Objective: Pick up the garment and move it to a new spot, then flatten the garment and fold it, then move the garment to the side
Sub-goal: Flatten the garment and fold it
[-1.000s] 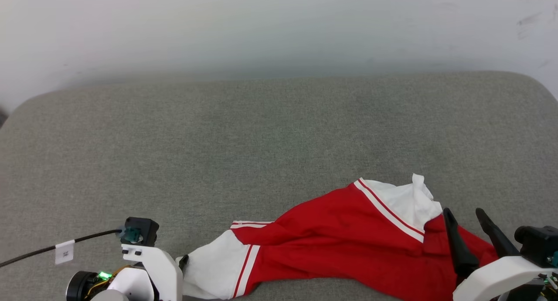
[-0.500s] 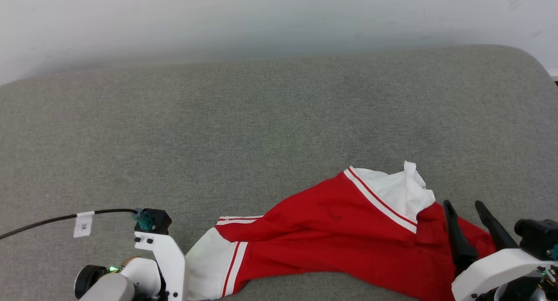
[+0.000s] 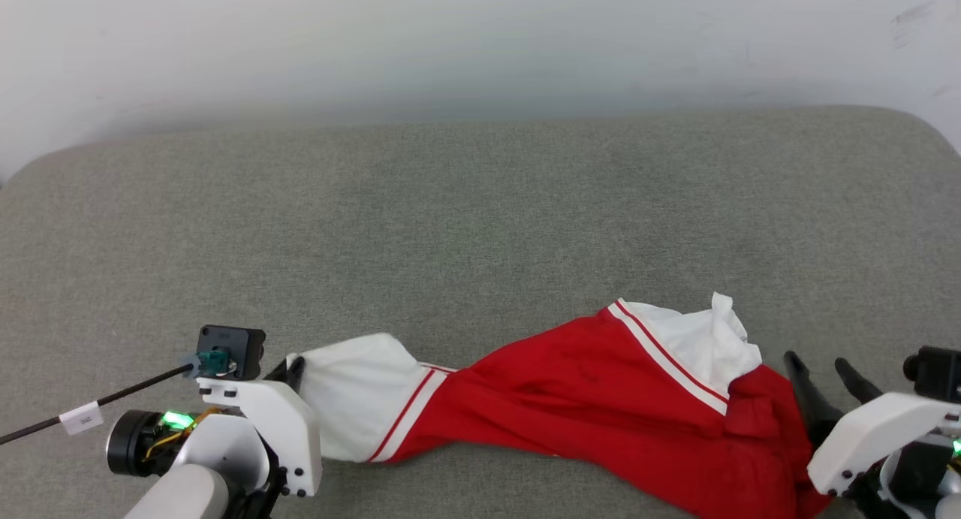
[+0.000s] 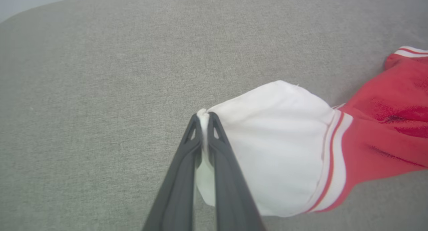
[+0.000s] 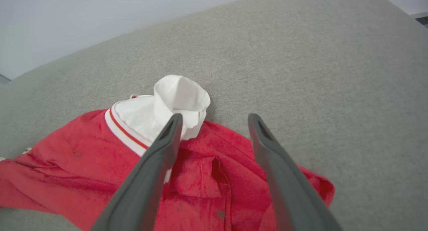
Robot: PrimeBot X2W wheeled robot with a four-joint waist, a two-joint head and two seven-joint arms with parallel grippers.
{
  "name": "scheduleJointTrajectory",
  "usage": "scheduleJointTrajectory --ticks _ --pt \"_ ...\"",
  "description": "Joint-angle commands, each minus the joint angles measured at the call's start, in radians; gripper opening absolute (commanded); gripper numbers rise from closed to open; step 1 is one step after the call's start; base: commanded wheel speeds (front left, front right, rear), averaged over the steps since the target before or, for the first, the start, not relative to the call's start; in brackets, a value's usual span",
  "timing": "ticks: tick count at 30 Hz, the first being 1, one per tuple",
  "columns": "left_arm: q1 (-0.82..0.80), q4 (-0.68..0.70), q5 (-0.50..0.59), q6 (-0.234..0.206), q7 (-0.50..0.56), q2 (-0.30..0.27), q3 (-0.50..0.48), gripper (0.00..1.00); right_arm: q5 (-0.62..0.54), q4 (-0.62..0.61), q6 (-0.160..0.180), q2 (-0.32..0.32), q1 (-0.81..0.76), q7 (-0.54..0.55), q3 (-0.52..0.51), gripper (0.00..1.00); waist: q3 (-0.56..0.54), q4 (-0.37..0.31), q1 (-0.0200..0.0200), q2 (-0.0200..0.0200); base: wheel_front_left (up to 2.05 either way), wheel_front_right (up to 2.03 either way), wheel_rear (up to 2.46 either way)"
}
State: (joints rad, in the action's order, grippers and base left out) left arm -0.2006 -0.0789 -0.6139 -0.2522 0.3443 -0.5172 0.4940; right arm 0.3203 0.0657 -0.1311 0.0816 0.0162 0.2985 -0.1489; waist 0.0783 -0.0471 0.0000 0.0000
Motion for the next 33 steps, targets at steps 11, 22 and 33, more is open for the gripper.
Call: scheduleJointTrajectory --ticks 11,22,33 --pt "-0.077 0.200 0.092 -0.055 -0.039 0.000 0.006 0.00 0.140 0.157 0.001 0.178 0.304 0.369 0.051 1.00 0.123 0.069 0.0000 0.0000 0.00 0.00 0.00" --pt "-0.135 0.203 0.109 -0.043 -0.056 0.036 0.033 0.00 0.145 0.261 0.001 0.233 0.458 0.612 0.169 1.00 0.244 0.108 0.0000 0.0000 0.00 0.00 0.00" --pt "-0.149 0.151 0.092 -0.030 -0.076 0.047 0.038 0.00 0.172 0.435 0.001 0.242 0.466 0.640 0.262 0.00 0.249 0.118 0.0000 0.0000 0.00 0.00 0.00"
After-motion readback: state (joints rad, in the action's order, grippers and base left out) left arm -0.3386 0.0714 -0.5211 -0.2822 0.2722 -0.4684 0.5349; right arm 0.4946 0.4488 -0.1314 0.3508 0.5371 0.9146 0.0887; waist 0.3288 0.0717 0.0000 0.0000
